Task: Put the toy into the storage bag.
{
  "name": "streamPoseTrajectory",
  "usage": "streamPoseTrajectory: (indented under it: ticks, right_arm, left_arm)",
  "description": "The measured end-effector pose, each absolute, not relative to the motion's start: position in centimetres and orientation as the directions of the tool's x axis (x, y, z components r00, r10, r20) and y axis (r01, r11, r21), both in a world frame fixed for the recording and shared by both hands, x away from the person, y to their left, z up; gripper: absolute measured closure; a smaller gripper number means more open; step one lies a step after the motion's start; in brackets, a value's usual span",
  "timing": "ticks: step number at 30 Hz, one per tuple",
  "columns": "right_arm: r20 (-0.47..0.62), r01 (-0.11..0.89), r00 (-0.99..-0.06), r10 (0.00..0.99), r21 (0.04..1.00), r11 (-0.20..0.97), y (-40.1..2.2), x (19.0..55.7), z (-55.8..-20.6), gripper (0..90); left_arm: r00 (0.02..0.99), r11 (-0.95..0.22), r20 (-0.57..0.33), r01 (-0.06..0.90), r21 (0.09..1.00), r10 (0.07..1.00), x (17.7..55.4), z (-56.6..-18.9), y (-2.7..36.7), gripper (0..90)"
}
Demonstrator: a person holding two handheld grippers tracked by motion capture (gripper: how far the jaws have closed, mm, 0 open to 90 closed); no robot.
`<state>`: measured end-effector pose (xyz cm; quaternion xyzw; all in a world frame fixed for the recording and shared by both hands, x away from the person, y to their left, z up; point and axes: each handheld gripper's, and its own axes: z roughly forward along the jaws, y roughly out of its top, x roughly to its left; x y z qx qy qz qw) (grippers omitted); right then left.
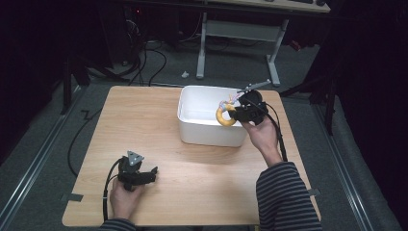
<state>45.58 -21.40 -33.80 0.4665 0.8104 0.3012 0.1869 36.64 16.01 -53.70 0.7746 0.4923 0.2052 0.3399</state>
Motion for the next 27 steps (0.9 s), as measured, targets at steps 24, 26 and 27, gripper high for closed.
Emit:
streamPoseTrajectory:
  ticks: [24, 26, 27]
  right_arm:
    - [-0.008, 0.716, -0.408, 0.913, 0.618, 0.326, -21.2, 49.5, -35.5, 68.2]
    - [-0.006, 0.722, -0.406, 0.914, 0.61, 0.325, -21.2, 49.8, -35.8, 68.2]
    - [-0.004, 0.727, -0.403, 0.915, 0.606, 0.323, -21.1, 49.9, -35.9, 68.2]
  left_arm:
    - [0.431, -0.284, -0.017, 0.623, 0.729, 0.902, 36.6, -53.7, 16.0, 14.9]
    - [0.431, -0.284, -0.017, 0.623, 0.729, 0.902, 36.6, -53.7, 16.0, 14.9]
    - [0.431, -0.284, -0.017, 0.623, 0.729, 0.902, 36.6, -53.7, 16.0, 14.9]
